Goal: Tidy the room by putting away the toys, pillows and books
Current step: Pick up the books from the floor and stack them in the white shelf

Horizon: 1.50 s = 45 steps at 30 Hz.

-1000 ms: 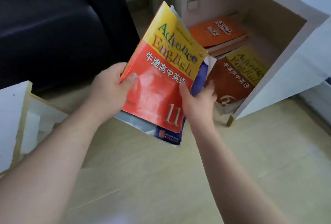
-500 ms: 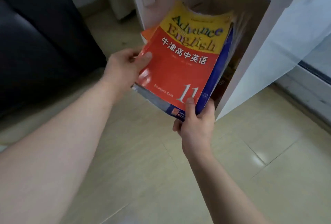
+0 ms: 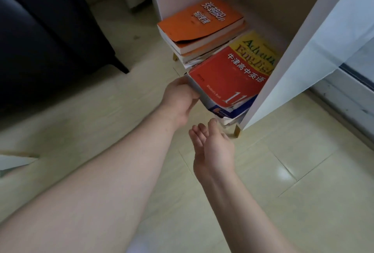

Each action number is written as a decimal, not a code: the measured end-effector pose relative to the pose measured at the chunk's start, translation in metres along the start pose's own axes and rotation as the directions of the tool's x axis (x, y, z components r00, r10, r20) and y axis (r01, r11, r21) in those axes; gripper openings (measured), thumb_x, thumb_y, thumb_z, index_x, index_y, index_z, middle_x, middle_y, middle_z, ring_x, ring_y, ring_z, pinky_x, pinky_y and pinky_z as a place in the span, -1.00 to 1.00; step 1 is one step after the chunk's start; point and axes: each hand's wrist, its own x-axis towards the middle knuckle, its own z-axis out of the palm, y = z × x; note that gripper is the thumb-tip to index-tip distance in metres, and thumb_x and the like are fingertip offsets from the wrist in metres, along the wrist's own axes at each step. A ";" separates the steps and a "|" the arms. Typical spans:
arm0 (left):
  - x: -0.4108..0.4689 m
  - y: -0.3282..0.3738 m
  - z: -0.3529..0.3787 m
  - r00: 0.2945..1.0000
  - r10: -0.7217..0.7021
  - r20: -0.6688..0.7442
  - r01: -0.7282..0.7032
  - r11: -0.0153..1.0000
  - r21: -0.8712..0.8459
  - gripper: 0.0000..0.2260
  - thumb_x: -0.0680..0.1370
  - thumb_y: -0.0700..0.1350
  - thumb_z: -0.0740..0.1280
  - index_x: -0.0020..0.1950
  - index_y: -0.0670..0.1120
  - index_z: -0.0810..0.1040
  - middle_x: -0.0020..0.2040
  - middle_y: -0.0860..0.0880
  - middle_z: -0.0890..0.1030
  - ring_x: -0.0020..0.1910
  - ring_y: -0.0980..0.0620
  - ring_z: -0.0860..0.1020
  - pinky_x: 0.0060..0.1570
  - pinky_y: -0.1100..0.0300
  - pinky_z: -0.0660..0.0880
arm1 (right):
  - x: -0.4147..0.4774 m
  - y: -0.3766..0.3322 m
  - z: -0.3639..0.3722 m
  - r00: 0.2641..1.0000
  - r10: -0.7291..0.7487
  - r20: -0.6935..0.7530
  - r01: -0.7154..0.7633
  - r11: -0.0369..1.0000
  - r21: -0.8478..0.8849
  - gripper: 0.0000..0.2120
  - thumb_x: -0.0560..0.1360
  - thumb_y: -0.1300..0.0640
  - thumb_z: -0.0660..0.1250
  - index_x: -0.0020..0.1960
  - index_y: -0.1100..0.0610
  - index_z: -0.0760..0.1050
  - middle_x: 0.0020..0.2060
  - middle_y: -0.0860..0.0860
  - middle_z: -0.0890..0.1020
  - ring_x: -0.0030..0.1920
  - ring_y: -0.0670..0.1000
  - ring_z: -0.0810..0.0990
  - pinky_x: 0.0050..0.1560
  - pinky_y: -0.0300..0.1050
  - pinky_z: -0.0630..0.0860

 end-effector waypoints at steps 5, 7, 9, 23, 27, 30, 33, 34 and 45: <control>-0.018 -0.006 -0.026 0.955 0.164 -0.248 -0.168 0.986 0.004 -0.62 0.52 -0.48 0.27 0.21 -0.12 0.61 0.07 -0.05 0.65 0.08 -0.04 0.67 0.21 0.08 0.58 | -0.001 0.007 -0.006 1.000 0.009 0.021 -0.007 0.996 -0.094 -0.76 0.70 0.07 0.22 0.13 0.25 0.52 -0.08 0.18 0.72 -0.14 0.09 0.75 -0.15 -0.14 0.67; -0.042 -0.010 -0.043 0.918 0.232 -0.321 -0.246 0.969 -0.004 -0.66 0.52 -0.46 0.27 0.15 -0.12 0.63 0.07 -0.10 0.68 0.09 -0.10 0.68 0.10 0.13 0.62 | -0.011 0.011 -0.004 0.997 -0.002 0.073 0.012 0.990 -0.139 -0.77 0.70 0.09 0.21 0.11 0.25 0.53 -0.07 0.18 0.73 -0.10 0.10 0.76 -0.10 -0.11 0.66; -0.075 -0.014 -0.061 0.898 0.287 -0.332 -0.315 0.949 -0.031 -0.71 0.53 -0.44 0.29 0.11 -0.12 0.63 0.03 -0.10 0.68 0.04 -0.09 0.68 -0.09 0.23 0.60 | -0.027 0.018 0.004 0.990 -0.043 0.137 0.069 0.979 -0.189 -0.77 0.69 0.08 0.21 0.09 0.24 0.54 -0.06 0.16 0.74 -0.08 0.10 0.76 -0.05 -0.10 0.65; -0.329 -0.059 -0.286 0.517 0.464 -0.720 -0.617 0.784 0.062 -0.91 0.42 -0.19 0.37 -0.16 -0.02 0.65 -0.19 -0.09 0.67 -0.34 0.01 0.57 -0.26 0.24 0.52 | -0.247 0.140 0.045 0.427 0.159 0.890 0.748 0.492 -0.447 -0.85 0.64 0.08 0.31 0.02 0.06 0.65 -0.14 -0.08 0.75 -0.08 -0.07 0.74 0.05 -0.01 0.66; -0.389 -0.074 -0.368 0.338 0.380 -0.861 -0.670 0.740 0.063 -0.92 0.43 -0.18 0.35 -0.13 -0.07 0.62 -0.23 -0.05 0.66 -0.37 0.00 0.55 -0.25 0.17 0.47 | -0.334 0.217 0.064 0.268 0.307 0.913 0.809 0.443 -0.386 -0.84 0.63 0.02 0.30 -0.01 0.03 0.63 -0.15 -0.11 0.74 -0.10 -0.12 0.71 0.04 -0.05 0.65; -0.437 -0.089 -0.426 0.232 0.316 -0.920 -0.715 0.697 0.059 -0.93 0.45 -0.16 0.36 -0.10 -0.08 0.61 -0.24 -0.02 0.65 -0.38 0.01 0.54 -0.25 0.16 0.46 | -0.394 0.280 0.063 0.204 0.368 0.907 0.862 0.372 -0.345 -0.82 0.64 -0.05 0.28 -0.02 -0.01 0.60 -0.15 -0.14 0.72 -0.10 -0.15 0.69 0.06 0.01 0.64; -0.483 -0.111 -0.487 0.160 0.143 -0.977 -0.766 0.642 -0.031 -0.97 0.54 -0.21 0.39 -0.09 -0.09 0.59 -0.23 -0.04 0.61 -0.42 0.02 0.51 -0.28 0.19 0.42 | -0.450 0.350 0.049 0.221 0.440 0.870 0.873 0.310 -0.378 -0.80 0.64 -0.09 0.26 -0.01 -0.02 0.58 -0.18 -0.14 0.71 -0.12 -0.14 0.69 0.06 0.08 0.64; -0.496 -0.117 -0.506 0.142 0.069 -0.988 -0.781 0.620 -0.069 -0.93 0.57 -0.22 0.37 -0.09 -0.09 0.57 -0.24 -0.04 0.59 -0.44 0.02 0.49 -0.30 0.20 0.41 | -0.465 0.371 0.043 0.230 0.464 0.856 0.878 0.280 -0.388 -0.80 0.64 -0.09 0.26 -0.01 -0.02 0.57 -0.19 -0.13 0.71 -0.13 -0.14 0.68 0.06 0.08 0.64; -0.635 -0.194 -0.706 0.132 -0.428 -0.894 -0.807 0.478 -0.348 -0.91 0.58 -0.16 0.33 -0.13 -0.08 0.50 -0.31 0.02 0.51 -0.36 -0.04 0.45 -0.31 0.19 0.38 | -0.621 0.592 -0.021 0.432 0.577 0.693 0.844 0.013 -0.537 -0.79 0.64 -0.05 0.23 -0.04 0.03 0.53 -0.13 -0.04 0.68 -0.04 0.08 0.68 0.04 0.17 0.62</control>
